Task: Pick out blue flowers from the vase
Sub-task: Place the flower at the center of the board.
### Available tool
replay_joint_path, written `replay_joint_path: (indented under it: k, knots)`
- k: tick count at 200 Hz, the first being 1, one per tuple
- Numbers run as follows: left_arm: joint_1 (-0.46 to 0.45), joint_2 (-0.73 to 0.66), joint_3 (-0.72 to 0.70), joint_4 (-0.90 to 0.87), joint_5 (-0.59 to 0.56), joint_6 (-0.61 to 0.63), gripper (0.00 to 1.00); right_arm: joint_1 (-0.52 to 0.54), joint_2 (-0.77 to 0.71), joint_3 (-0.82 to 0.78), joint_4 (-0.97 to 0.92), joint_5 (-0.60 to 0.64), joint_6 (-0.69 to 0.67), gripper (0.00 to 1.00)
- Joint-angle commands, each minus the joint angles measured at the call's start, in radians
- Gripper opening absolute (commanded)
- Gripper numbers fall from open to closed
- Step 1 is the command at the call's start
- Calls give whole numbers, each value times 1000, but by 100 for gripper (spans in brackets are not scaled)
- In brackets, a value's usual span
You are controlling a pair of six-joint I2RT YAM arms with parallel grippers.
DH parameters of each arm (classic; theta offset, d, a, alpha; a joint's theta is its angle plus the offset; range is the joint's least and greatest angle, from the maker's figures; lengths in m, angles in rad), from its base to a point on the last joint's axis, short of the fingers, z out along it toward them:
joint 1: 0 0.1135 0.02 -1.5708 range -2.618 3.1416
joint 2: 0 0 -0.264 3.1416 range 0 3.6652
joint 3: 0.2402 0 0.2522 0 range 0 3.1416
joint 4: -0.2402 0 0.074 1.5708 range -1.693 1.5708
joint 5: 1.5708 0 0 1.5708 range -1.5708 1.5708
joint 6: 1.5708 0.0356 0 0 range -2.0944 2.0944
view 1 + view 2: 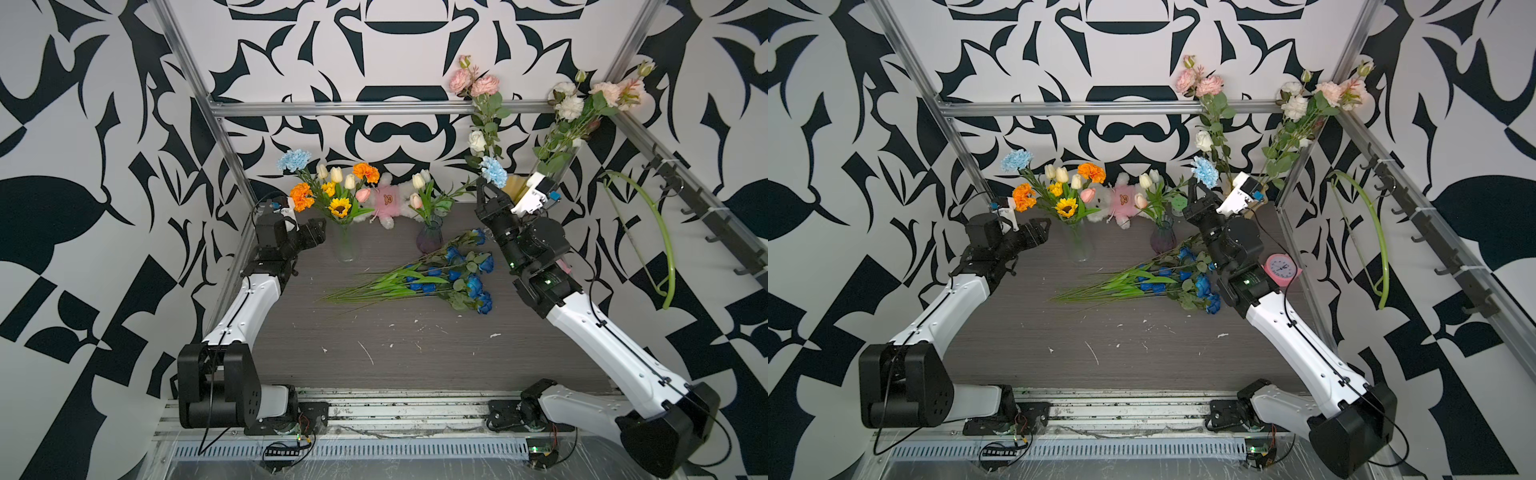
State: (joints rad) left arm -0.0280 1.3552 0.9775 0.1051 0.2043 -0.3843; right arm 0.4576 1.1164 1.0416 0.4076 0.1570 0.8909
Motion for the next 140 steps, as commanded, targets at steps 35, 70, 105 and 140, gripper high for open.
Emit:
replay_joint_path:
  k: [35, 70, 105, 140]
  knots:
    - [4, -33, 34, -41, -5, 16, 77, -50, -26, -185, 53, -48, 235, 0]
    - [3, -43, 29, -41, -9, 18, 77, -63, -2, -262, 49, -57, 284, 0]
    - [3, -33, 30, -37, 1, 12, 77, -65, 45, -343, 97, -51, 305, 0]
    - [4, -31, 38, -47, -2, 15, 77, -75, 99, -379, 110, -41, 302, 0]
